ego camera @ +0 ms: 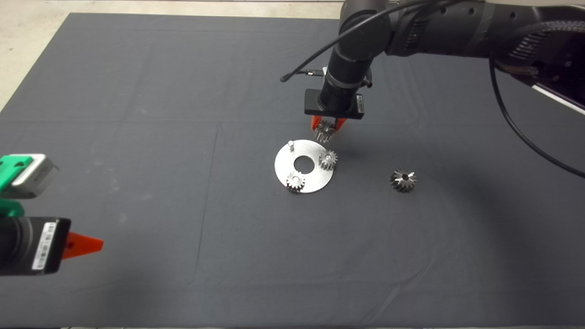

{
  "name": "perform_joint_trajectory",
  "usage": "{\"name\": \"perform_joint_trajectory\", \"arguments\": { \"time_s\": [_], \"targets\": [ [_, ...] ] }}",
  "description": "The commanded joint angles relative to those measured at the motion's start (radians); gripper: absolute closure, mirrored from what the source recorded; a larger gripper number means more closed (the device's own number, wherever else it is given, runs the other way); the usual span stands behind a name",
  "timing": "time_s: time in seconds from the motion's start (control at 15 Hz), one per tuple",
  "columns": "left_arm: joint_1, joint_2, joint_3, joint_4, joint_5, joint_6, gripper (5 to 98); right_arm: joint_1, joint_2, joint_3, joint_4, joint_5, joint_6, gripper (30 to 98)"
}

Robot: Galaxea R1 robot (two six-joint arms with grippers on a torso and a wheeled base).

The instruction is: Remove an incorrectly installed larger gear and replace it with the correct smaller gear

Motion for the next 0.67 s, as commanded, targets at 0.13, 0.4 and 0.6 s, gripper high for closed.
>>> {"name": "perform_joint_trajectory", "arguments": {
  "time_s": [0.13, 0.4, 0.6],
  "targets": [
    [0.036, 0.002, -0.01, 0.015, 0.063, -0.032, 44.4, 0.043, 0.064, -0.125, 0.028, 0.085, -0.094, 93.6],
    [0.04, -0.001, -0.007, 0.022, 0.065, -0.033, 44.4, 0.009, 0.068, -0.127, 0.027, 0.144, -0.092, 93.6],
    [0.04, 0.0, -0.006, 0.023, 0.065, -0.034, 44.4, -0.006, 0.068, -0.125, -0.009, 0.166, -0.082, 93.6]
  ]
}}
